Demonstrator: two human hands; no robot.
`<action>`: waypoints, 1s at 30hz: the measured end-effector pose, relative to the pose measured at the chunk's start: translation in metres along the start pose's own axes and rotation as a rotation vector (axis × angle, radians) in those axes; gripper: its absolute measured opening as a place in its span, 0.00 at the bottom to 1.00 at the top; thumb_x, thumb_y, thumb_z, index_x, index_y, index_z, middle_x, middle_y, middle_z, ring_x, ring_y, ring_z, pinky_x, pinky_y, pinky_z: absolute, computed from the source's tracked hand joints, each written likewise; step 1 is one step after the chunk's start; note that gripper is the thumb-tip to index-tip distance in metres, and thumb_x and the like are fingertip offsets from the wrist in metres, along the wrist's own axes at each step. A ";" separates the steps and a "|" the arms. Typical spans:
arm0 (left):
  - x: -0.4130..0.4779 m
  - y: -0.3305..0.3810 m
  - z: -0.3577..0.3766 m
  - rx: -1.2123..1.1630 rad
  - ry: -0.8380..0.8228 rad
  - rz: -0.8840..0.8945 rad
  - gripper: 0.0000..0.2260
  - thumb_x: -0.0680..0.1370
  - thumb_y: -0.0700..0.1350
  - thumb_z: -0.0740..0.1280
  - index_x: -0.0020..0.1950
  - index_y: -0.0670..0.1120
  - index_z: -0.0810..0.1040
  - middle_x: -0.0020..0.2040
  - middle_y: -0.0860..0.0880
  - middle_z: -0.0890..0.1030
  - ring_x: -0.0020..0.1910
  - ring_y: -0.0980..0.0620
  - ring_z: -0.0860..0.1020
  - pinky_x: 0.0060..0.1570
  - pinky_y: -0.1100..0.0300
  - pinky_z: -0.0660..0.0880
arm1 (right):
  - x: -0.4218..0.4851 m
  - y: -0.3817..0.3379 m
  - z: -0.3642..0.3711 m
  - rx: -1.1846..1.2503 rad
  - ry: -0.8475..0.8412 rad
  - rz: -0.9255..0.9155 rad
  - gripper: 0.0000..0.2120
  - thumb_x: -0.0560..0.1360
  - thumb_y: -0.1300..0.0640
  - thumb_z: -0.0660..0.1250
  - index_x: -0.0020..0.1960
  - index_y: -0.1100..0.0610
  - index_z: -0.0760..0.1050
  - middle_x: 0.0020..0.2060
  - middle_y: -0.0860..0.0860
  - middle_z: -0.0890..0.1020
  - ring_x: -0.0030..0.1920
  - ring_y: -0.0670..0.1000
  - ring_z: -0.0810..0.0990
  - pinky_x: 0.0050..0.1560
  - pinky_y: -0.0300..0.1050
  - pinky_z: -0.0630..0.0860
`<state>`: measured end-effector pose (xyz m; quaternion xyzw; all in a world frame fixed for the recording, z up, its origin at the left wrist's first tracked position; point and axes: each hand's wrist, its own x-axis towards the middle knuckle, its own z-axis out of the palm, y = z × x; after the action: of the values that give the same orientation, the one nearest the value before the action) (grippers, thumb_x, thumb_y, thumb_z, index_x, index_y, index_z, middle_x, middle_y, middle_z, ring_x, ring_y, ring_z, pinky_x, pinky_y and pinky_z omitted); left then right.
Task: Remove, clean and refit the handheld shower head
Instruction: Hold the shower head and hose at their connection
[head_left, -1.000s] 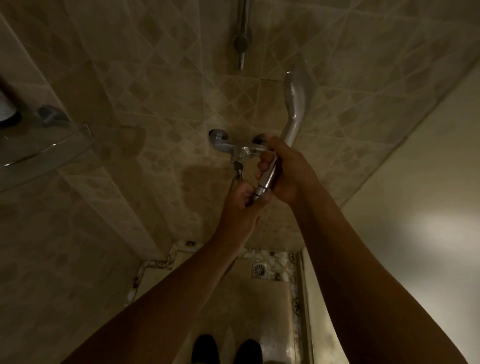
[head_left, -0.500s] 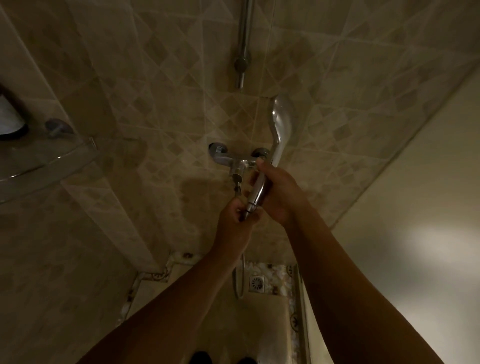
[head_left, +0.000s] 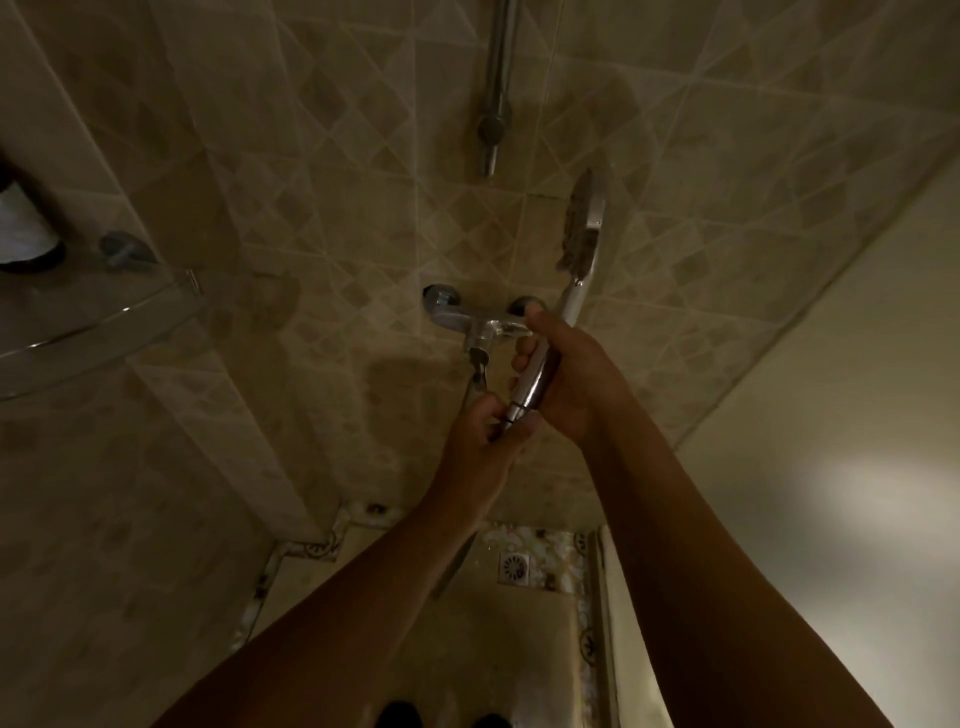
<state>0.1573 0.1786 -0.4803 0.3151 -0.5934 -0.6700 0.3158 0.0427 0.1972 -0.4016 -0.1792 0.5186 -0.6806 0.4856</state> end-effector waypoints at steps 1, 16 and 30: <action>-0.002 0.002 -0.001 -0.058 -0.048 -0.019 0.13 0.79 0.44 0.70 0.46 0.35 0.71 0.29 0.51 0.68 0.24 0.58 0.64 0.22 0.65 0.61 | 0.001 -0.001 -0.002 0.011 -0.038 0.003 0.09 0.78 0.52 0.68 0.46 0.57 0.73 0.32 0.51 0.73 0.31 0.49 0.73 0.35 0.45 0.71; 0.011 0.006 0.002 0.134 0.100 0.041 0.04 0.79 0.48 0.68 0.48 0.48 0.79 0.31 0.55 0.74 0.26 0.62 0.70 0.27 0.68 0.67 | 0.006 0.004 0.011 -0.084 0.089 -0.207 0.19 0.77 0.54 0.68 0.63 0.66 0.74 0.42 0.55 0.81 0.39 0.50 0.82 0.36 0.42 0.78; -0.005 0.013 -0.001 -0.139 -0.262 -0.051 0.12 0.80 0.54 0.64 0.40 0.51 0.76 0.28 0.58 0.67 0.23 0.61 0.61 0.20 0.67 0.58 | -0.001 -0.007 -0.004 0.126 -0.131 -0.103 0.06 0.80 0.55 0.64 0.50 0.56 0.69 0.24 0.47 0.67 0.23 0.44 0.67 0.27 0.40 0.71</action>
<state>0.1618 0.1803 -0.4677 0.2173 -0.5737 -0.7525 0.2397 0.0366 0.1997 -0.3964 -0.2187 0.4321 -0.7228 0.4929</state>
